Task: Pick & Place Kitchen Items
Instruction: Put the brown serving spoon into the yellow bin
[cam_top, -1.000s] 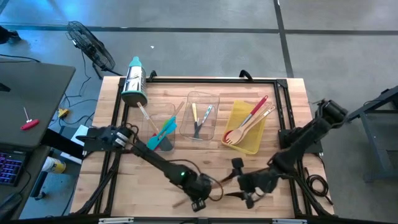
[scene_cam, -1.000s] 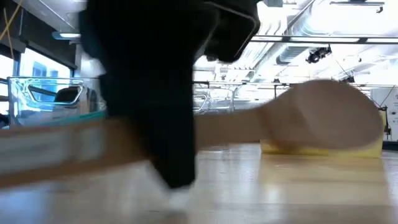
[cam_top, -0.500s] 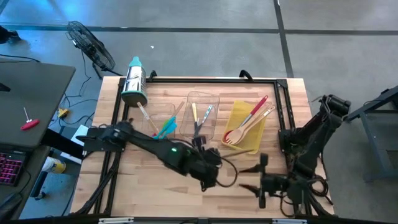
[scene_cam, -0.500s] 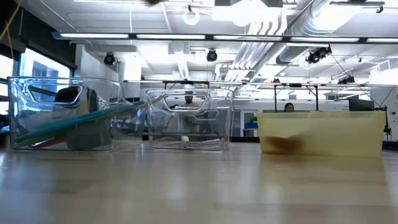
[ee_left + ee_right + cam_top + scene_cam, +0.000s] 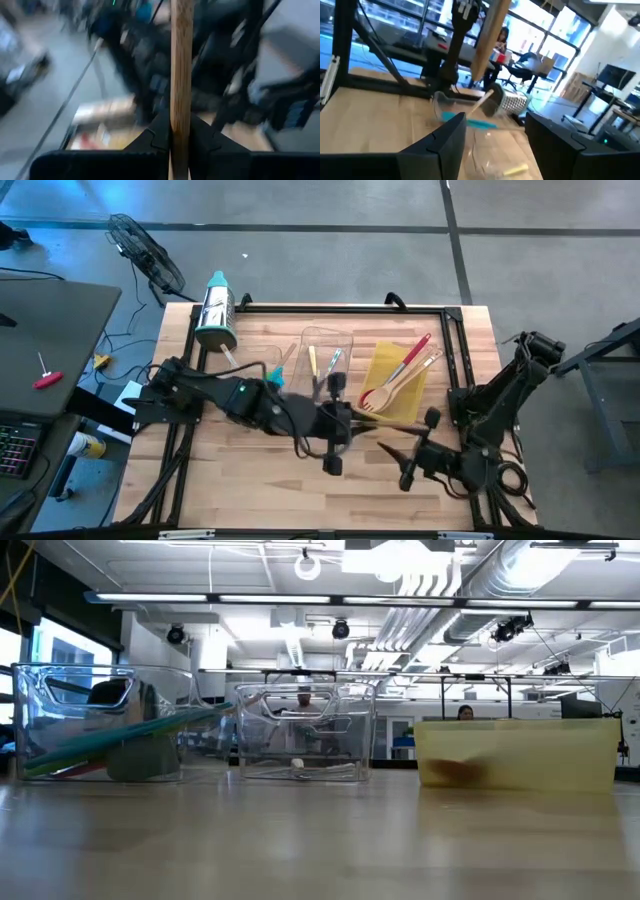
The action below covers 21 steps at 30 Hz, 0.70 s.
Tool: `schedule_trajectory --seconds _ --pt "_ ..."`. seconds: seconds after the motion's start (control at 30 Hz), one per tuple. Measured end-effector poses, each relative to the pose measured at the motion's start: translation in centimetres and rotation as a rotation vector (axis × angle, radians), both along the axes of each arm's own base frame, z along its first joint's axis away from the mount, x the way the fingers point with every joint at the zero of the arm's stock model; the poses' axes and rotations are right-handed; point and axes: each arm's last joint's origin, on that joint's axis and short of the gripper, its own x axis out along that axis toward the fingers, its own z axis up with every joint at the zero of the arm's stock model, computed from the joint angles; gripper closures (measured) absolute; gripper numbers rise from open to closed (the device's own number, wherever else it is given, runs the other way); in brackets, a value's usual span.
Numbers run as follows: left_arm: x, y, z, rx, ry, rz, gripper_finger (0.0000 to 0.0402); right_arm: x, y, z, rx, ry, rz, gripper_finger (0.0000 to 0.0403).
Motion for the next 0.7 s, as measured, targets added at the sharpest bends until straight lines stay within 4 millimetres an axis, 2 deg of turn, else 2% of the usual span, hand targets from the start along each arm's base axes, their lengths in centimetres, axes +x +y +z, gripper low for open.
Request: schedule_trajectory --seconds 0.17,0.37,0.5,0.6,0.7 --pt "0.3 0.1 1.4 0.048 -0.123 -0.140 0.0376 1.2 -0.7 1.9 -0.011 -0.082 0.102 0.0204" --pt "0.3 -0.2 1.8 0.075 -0.158 -0.231 0.0376 1.2 -1.0 3.7 -0.074 -0.186 0.174 0.0204" --pt "0.4 -0.2 1.9 0.069 -0.171 -0.265 0.0376 1.8 -1.6 4.1 -0.112 -0.207 0.167 0.0204" --pt "1.1 -0.4 1.6 0.066 -0.195 -0.266 0.0376 2.3 -2.0 4.1 -0.130 -0.226 0.201 0.0204" --pt "2.0 -0.7 0.6 0.073 -0.173 -0.271 0.0376 2.7 -2.2 4.2 -0.148 -0.254 0.259 0.0204"
